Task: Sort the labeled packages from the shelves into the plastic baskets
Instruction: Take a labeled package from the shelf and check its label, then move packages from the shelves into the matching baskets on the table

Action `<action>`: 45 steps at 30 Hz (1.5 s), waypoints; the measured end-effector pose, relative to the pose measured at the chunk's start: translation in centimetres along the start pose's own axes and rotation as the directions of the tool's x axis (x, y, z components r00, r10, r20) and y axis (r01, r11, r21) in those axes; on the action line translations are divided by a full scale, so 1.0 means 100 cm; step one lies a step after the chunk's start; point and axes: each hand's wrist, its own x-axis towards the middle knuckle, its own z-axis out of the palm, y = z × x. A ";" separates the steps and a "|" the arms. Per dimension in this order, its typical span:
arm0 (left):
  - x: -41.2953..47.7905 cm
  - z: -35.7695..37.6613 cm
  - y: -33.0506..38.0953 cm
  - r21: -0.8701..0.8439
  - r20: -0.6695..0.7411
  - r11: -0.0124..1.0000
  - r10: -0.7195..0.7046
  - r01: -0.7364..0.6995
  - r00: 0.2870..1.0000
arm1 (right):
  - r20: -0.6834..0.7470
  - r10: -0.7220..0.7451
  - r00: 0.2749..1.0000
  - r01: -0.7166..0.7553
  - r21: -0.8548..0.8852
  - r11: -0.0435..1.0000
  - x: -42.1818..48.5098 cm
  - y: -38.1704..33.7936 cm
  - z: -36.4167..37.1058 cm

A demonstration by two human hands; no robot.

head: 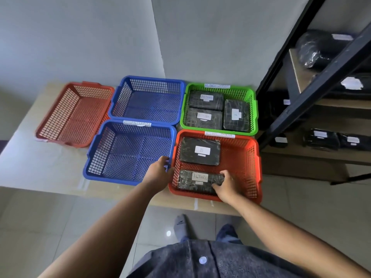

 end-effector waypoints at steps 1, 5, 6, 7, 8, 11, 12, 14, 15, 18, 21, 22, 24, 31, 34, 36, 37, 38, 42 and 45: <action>0.001 -0.001 0.000 0.032 0.006 0.999 0.011 -0.011 1.000 | 0.004 -0.002 1.000 0.002 -0.005 1.000 -0.001 0.000 -0.001; 0.003 -0.009 0.006 0.175 -0.045 0.981 0.099 -0.089 0.994 | -0.045 -0.011 0.999 0.008 -0.059 0.998 -0.009 -0.006 -0.016; 0.003 -0.012 0.011 0.201 -0.076 0.973 0.130 -0.113 0.989 | -0.077 -0.027 0.997 0.022 -0.063 0.998 -0.011 -0.009 -0.023; 0.003 -0.015 0.016 0.221 -0.102 0.965 0.163 -0.138 0.981 | -0.116 -0.049 0.992 0.041 -0.067 0.997 -0.012 -0.011 -0.030; 0.004 -0.018 0.023 0.238 -0.119 0.957 0.200 -0.168 0.973 | -0.160 -0.076 0.984 0.063 -0.084 0.994 -0.014 -0.013 -0.040; 0.009 -0.020 0.045 0.252 -0.141 0.929 0.313 -0.272 0.939 | -0.280 -0.165 0.946 0.135 -0.125 0.983 -0.020 -0.016 -0.073; 0.011 -0.019 0.054 0.243 -0.139 0.921 0.343 -0.303 0.929 | -0.319 -0.189 0.929 0.156 -0.126 0.980 -0.023 -0.016 -0.084; 0.012 -0.014 0.074 0.225 -0.115 0.907 0.387 -0.355 0.915 | -0.402 -0.221 0.889 0.195 -0.106 0.975 -0.027 -0.012 -0.105; 0.013 -0.010 0.084 0.213 -0.093 0.902 0.402 -0.377 0.911 | -0.438 -0.230 0.869 0.210 -0.094 0.973 -0.030 -0.009 -0.115; 0.010 0.005 0.114 0.210 -0.042 0.863 0.477 -0.459 0.878 | -0.521 -0.236 0.820 0.242 -0.058 0.968 -0.036 0.004 -0.145; 0.008 0.021 0.141 0.221 0.017 0.817 0.543 -0.533 0.839 | -0.568 -0.241 0.787 0.252 -0.061 0.966 -0.043 0.021 -0.179; 0.007 0.027 0.151 0.226 0.043 0.804 0.556 -0.550 0.830 | -0.586 -0.228 0.777 0.238 -0.062 0.969 -0.047 0.027 -0.192; 0.007 0.041 0.170 0.249 0.086 0.762 0.597 -0.598 0.797 | -0.627 -0.223 0.747 0.225 -0.077 0.971 -0.054 0.040 -0.221; -0.016 0.093 0.265 0.187 0.130 0.682 0.696 -0.707 0.706 | -0.709 -0.255 0.657 0.239 -0.125 0.963 -0.073 0.097 -0.333; -0.028 0.126 0.304 0.194 0.146 0.665 0.707 -0.721 0.692 | -0.737 -0.301 0.605 0.240 -0.193 0.952 -0.084 0.131 -0.386; -0.036 0.153 0.332 0.206 0.153 0.650 0.717 -0.732 0.680 | -0.759 -0.332 0.560 0.233 -0.240 0.942 -0.089 0.157 -0.424; -0.041 0.166 0.349 0.201 0.148 0.643 0.726 -0.739 0.672 | -0.770 -0.334 0.544 0.229 -0.247 0.942 -0.091 0.170 -0.442; -0.048 0.178 0.367 0.188 0.137 0.637 0.737 -0.748 0.662 | -0.781 -0.326 0.533 0.224 -0.241 0.944 -0.094 0.183 -0.460; -0.083 0.220 0.445 0.146 0.081 0.593 0.790 -0.792 0.607 | -0.804 -0.345 0.485 0.216 -0.272 0.938 -0.104 0.230 -0.530; -0.107 0.241 0.502 0.126 0.036 0.562 0.821 -0.817 0.570 | -0.796 -0.388 0.465 0.224 -0.318 0.921 -0.111 0.256 -0.580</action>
